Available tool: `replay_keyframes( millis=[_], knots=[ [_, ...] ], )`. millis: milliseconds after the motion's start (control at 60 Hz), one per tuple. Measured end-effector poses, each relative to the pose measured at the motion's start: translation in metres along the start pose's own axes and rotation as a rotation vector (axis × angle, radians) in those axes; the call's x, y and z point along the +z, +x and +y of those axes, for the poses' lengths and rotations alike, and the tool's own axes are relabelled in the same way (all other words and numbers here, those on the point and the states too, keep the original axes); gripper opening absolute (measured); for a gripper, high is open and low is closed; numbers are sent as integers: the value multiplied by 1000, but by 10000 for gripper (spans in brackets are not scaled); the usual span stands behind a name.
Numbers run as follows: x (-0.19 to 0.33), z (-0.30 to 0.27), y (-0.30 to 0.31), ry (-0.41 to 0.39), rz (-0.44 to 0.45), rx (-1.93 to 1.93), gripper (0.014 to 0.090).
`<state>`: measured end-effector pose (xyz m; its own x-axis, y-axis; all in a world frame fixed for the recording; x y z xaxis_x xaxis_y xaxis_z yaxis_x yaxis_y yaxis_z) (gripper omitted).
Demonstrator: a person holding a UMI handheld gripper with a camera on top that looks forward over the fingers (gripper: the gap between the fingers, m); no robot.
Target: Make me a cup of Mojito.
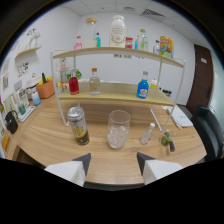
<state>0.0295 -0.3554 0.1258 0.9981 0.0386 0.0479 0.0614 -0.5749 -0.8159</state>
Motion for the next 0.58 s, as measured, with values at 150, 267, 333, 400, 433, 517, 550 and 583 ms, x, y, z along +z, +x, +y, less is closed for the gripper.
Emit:
replay_keyframes(
  millis=[150,267,333,400,433,517,550,583],
  knots=[
    [-2,3,1,-4,-8,19,857],
    [-3,5,2,-9,-9,29,856],
    [-3,7,3,-12,-7,38,859],
    [-5,9,4,-12,-7,42,858],
    [-5,10,5,-13,-5,42,859],
    [-5,12,5,-18,-3,34,859],
    [-5,12,5,-17,-4,33,859],
    [-5,13,4,-17,-5,33,859]
  ],
)
